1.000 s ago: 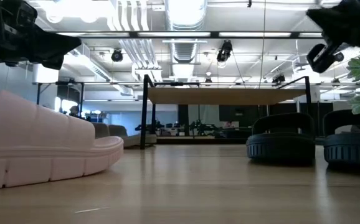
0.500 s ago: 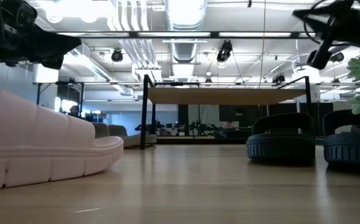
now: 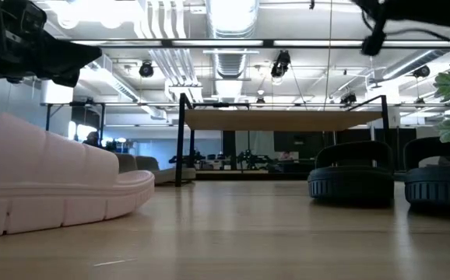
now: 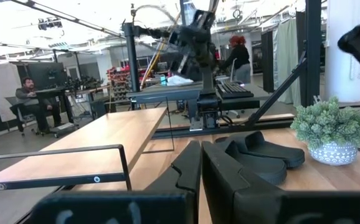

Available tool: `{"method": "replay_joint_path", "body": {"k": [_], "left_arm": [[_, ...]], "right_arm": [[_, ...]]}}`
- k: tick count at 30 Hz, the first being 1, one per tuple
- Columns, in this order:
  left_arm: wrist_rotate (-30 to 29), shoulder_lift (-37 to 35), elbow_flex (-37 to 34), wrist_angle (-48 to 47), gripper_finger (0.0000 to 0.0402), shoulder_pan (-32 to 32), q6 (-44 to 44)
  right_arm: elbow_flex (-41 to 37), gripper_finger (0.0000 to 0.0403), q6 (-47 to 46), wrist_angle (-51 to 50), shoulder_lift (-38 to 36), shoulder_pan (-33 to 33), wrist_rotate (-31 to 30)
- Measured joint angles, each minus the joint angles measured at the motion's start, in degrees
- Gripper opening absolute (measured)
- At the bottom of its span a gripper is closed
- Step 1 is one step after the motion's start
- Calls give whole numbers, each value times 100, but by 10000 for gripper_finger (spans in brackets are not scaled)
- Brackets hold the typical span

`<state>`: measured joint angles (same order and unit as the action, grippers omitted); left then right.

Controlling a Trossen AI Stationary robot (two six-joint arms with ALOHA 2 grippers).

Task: Pick and place slides into the shelf
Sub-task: Put the bottom gray slides under the shelf

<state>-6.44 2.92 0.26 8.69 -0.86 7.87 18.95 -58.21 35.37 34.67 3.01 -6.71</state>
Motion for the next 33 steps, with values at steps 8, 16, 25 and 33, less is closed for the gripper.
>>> {"method": "replay_joint_path", "body": {"k": [8,16,25,33], "left_arm": [[-805,1,-1,1092,0,9,-3165],[-962,42,-1,3001,0,7,-4125],[-999,59,-1,3545,0,7,-3752],[-1793,707,478,3233,0,11,-3393]], "right_arm": [[1387,9,887,-1652,1233,0,155],[2511,9,1887,-2256,1851,44,-175],[3103,9,1792,-4009,1898,486,-833],[3060,8,1820,-4148,1911,492,-839]]}}
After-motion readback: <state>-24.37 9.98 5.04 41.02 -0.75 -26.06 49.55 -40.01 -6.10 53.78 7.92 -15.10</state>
